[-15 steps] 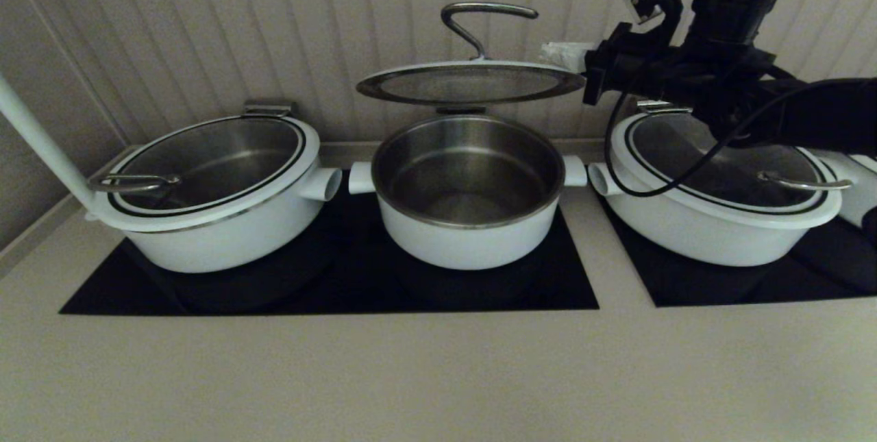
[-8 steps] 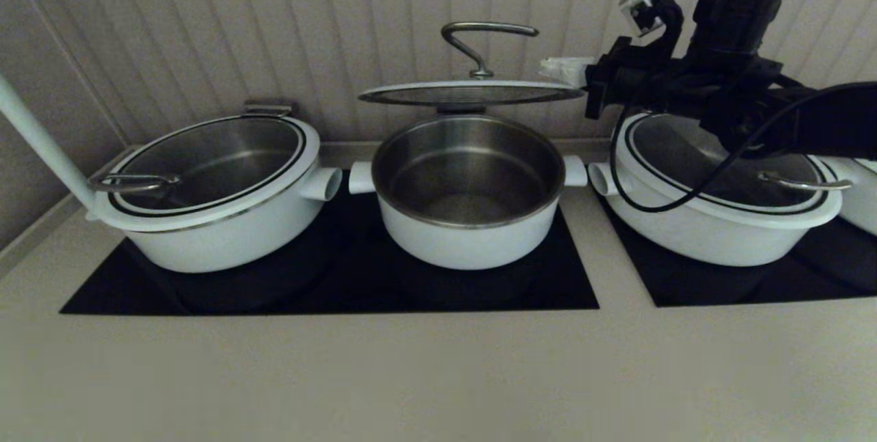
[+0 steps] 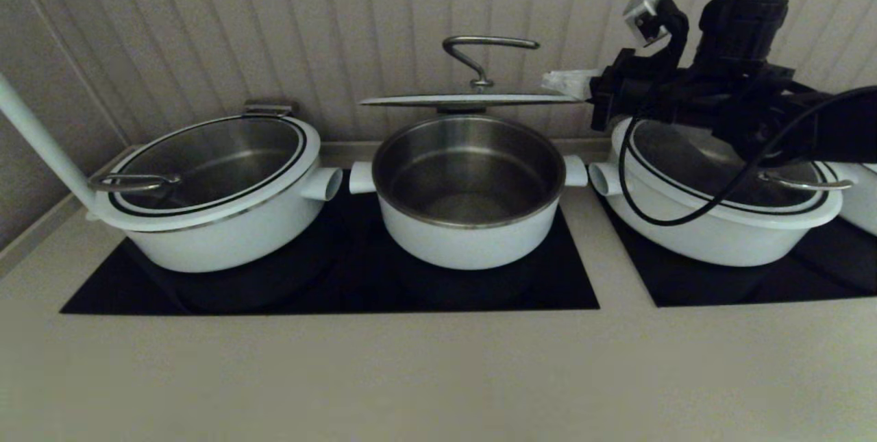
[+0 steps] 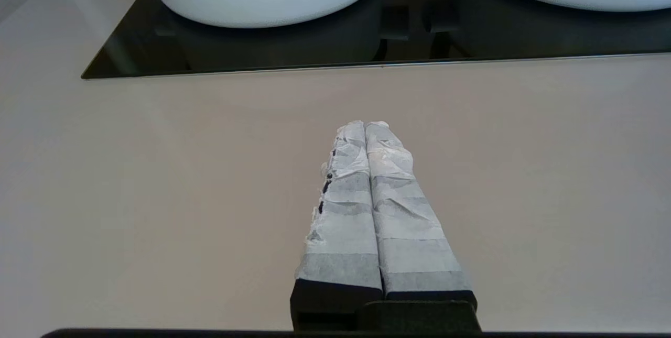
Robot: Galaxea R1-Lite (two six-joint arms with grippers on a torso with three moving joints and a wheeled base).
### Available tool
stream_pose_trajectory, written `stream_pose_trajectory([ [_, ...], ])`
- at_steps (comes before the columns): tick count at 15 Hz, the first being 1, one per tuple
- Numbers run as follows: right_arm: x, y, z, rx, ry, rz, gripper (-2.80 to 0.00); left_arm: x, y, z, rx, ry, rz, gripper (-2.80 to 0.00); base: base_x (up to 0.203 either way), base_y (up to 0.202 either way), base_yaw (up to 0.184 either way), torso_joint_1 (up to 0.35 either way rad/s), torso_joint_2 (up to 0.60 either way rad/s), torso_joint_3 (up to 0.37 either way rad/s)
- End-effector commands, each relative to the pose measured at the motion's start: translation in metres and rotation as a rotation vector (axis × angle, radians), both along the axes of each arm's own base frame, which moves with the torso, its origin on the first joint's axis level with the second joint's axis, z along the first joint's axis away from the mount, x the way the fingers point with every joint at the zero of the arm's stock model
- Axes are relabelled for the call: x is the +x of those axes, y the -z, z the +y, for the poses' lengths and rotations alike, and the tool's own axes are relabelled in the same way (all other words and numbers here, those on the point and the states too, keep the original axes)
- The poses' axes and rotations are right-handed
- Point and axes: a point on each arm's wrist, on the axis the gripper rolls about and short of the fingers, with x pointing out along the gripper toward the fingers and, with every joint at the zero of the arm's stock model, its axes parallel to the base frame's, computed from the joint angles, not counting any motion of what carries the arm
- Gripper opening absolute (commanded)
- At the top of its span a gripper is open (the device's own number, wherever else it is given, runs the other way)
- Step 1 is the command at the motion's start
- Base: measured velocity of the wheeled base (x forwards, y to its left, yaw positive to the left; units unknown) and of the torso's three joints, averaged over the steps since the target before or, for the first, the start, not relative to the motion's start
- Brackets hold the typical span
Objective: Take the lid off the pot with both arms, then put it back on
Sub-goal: Close the pot lid
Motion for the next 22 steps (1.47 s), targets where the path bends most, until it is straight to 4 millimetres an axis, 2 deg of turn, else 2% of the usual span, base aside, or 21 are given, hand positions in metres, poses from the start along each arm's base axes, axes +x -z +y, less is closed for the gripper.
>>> stream_pose_trajectory([
  [1,-0.007,-0.001,-0.003,-0.01,-0.001,0.036,-2.8,0.0,0.0,0.0,0.0,0.0,0.0,-2.8,0.0,0.0,0.0,0.0,0.0,0.0],
  [22,-0.012,0.026,0.002,-0.052,-0.026,0.225,-2.8,0.0,0.0,0.0,0.0,0.001,0.0,-2.8,0.0,0.0,0.0,0.0,0.0,0.0],
])
